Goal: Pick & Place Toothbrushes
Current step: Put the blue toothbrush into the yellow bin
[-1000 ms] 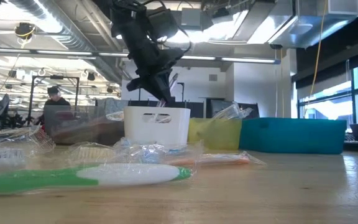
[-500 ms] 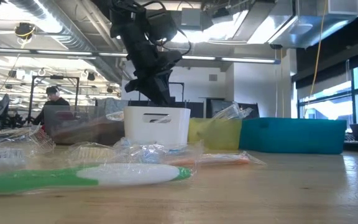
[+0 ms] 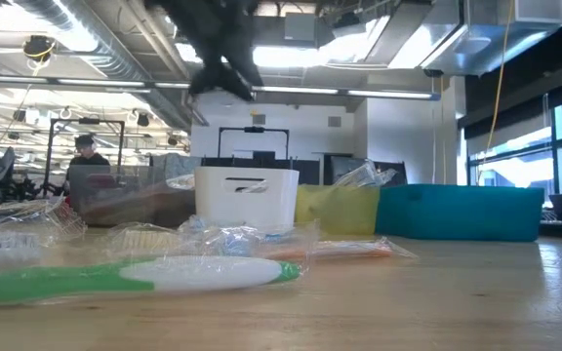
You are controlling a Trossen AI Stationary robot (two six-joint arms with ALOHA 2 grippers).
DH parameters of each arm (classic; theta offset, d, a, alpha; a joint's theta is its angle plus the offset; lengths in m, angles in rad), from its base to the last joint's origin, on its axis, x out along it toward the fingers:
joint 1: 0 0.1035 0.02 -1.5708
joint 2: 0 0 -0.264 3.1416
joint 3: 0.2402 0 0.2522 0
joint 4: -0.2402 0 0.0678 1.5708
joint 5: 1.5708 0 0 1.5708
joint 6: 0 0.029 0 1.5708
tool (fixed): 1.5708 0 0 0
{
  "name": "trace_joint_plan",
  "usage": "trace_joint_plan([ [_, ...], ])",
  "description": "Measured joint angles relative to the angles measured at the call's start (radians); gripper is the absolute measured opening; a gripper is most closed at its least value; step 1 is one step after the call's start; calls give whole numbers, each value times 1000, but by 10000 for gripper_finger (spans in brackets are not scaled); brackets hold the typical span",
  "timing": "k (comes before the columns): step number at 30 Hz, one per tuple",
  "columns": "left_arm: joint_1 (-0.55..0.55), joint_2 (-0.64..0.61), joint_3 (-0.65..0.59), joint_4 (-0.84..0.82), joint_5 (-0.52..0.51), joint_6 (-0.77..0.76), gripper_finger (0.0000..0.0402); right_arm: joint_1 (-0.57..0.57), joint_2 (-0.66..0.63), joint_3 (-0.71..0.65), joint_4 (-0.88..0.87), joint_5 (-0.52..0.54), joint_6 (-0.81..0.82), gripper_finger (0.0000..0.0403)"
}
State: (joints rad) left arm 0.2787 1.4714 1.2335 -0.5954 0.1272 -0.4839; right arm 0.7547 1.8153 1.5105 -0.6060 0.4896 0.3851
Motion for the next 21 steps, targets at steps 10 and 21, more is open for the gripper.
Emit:
trace_joint_plan([
  [10, -302, -206, 0, -200, -168, -83, 119, 0, 0, 0, 5, 0, 8, 165],
  [21, -639, -189, 0, -453, -246, -359, 106, 0, 0, 0, 32, 0, 2, 185],
])
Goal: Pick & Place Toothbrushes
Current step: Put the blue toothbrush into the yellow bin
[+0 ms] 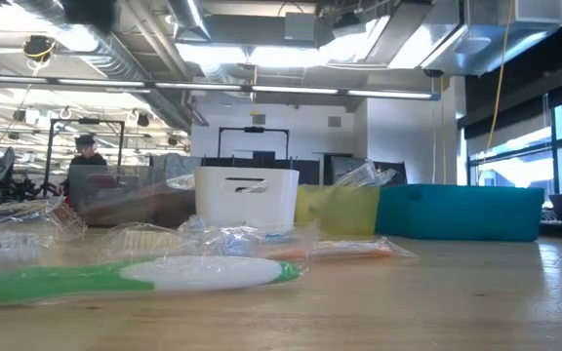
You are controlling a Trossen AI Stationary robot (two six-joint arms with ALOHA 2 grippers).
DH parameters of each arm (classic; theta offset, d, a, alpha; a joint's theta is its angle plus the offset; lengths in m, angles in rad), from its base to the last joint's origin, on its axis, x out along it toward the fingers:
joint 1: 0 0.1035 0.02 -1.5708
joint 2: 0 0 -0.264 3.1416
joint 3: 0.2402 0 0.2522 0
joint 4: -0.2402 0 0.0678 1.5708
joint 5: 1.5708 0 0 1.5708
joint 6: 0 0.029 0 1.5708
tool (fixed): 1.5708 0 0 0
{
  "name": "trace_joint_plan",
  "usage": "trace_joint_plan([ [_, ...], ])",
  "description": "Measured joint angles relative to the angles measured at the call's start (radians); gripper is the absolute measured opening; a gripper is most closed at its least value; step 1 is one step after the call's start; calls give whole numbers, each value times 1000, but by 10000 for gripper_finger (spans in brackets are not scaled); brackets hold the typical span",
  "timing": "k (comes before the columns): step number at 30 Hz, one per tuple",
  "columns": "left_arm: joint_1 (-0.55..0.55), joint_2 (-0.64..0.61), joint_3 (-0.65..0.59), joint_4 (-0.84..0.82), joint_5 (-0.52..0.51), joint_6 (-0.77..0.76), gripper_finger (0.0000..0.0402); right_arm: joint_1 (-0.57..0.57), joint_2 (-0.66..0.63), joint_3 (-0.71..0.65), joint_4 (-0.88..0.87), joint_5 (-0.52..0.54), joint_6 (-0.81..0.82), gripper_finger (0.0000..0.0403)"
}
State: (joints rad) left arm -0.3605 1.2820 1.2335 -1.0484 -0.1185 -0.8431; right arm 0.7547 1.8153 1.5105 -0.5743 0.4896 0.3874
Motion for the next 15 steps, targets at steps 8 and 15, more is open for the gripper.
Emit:
trace_joint_plan([
  [8, -180, 80, 0, -295, -32, -512, 95, 0, 0, 0, 0, 0, -8, 196],
  [15, -335, 189, 0, -379, 47, -780, 93, 0, 0, 0, 1, 0, -10, 204],
])
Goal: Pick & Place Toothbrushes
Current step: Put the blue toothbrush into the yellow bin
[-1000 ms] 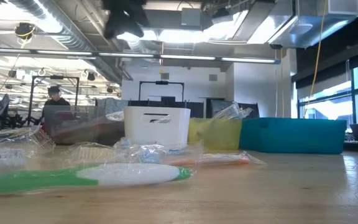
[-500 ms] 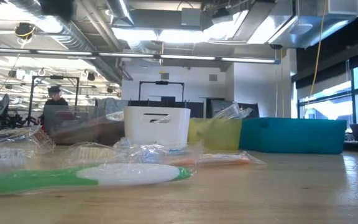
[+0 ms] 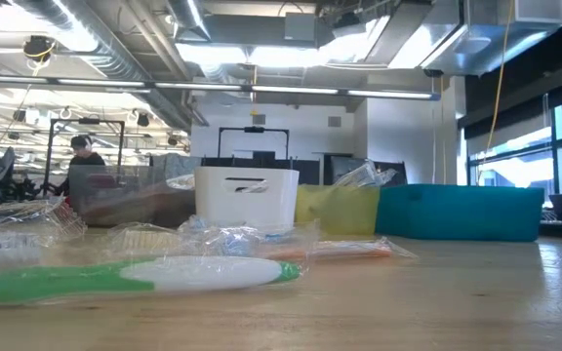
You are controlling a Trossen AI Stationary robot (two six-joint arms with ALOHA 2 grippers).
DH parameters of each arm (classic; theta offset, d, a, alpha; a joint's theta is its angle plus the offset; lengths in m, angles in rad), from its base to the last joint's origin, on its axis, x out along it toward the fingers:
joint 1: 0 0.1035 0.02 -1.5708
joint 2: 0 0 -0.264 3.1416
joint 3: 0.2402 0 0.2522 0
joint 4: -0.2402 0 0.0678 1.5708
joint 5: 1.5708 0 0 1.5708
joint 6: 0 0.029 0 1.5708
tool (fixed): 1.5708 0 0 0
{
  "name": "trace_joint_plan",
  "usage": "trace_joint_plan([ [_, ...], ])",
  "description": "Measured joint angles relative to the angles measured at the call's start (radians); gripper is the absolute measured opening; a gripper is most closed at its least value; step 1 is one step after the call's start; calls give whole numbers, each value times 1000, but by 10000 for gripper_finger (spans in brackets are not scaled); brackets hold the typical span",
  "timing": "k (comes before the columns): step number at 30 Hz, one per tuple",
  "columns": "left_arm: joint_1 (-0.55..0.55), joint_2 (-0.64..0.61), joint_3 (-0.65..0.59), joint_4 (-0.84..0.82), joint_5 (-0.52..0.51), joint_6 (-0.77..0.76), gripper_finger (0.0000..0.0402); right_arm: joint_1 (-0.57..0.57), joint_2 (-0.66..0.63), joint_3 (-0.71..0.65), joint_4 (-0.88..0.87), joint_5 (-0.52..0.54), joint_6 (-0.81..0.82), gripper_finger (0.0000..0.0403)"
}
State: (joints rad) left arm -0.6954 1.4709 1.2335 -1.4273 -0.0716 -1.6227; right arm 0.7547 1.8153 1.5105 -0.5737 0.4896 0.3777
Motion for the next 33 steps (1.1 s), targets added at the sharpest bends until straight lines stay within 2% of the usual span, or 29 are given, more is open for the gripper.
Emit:
trace_joint_plan([
  [4, -80, 48, 0, 0, 72, -83, 91, 0, 0, 0, 1, 0, 0, 209],
  [10, -156, 90, 0, 2, 115, -166, 88, 0, 0, 0, 3, 0, -1, 216],
  [16, -181, 91, -1, 2, 103, -211, 88, 0, 0, 0, 10, 0, -1, 224],
  [19, -202, 91, -46, 53, 111, -250, 87, 0, 0, 0, 12, 0, 1, 228],
  [24, -238, 92, -173, 157, 234, -287, 87, 0, 0, 0, 12, 0, 1, 235],
  [33, -237, 86, -219, 208, 222, -288, 87, -3, 0, 0, 12, 1, 0, 247],
])
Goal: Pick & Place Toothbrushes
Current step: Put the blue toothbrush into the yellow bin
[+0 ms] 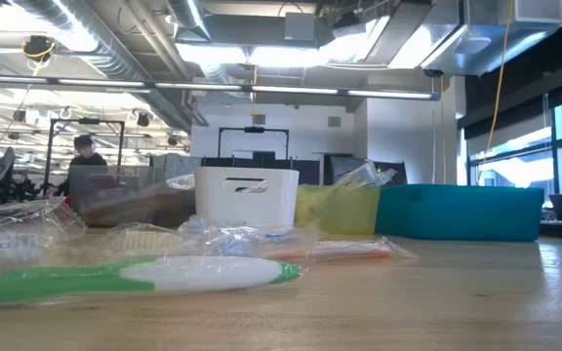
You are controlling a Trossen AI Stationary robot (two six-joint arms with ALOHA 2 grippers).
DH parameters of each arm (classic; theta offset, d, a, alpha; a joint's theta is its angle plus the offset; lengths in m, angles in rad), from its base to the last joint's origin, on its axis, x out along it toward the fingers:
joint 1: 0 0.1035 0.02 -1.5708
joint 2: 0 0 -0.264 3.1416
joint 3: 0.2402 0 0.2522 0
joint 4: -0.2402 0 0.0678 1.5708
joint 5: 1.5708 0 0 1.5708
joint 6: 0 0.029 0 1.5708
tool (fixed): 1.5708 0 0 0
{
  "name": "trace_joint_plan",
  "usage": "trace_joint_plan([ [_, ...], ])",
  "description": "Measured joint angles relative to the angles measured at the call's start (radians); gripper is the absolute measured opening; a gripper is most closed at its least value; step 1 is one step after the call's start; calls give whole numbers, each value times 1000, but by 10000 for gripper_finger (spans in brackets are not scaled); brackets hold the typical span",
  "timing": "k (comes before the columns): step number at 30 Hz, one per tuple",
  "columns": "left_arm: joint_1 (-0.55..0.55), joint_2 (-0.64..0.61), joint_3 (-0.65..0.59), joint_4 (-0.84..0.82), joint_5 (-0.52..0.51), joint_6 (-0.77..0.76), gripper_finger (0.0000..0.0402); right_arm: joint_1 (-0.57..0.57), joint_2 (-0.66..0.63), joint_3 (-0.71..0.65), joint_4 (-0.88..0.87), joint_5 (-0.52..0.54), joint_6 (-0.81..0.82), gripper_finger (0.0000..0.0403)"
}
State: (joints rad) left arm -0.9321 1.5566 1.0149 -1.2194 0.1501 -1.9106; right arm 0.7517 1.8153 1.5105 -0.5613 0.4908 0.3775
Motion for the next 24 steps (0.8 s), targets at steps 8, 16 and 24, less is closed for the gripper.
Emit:
trace_joint_plan([
  [8, 0, 0, 0, -20, -1, 23, 88, 0, 0, 0, 0, 60, 0, 256],
  [16, 0, 0, 0, -18, -7, 4, 127, 0, 0, 0, 0, 52, 1, 257],
  [24, 0, -2, -21, 39, -3, 46, 176, 0, 0, 0, 0, 52, 1, 240],
])
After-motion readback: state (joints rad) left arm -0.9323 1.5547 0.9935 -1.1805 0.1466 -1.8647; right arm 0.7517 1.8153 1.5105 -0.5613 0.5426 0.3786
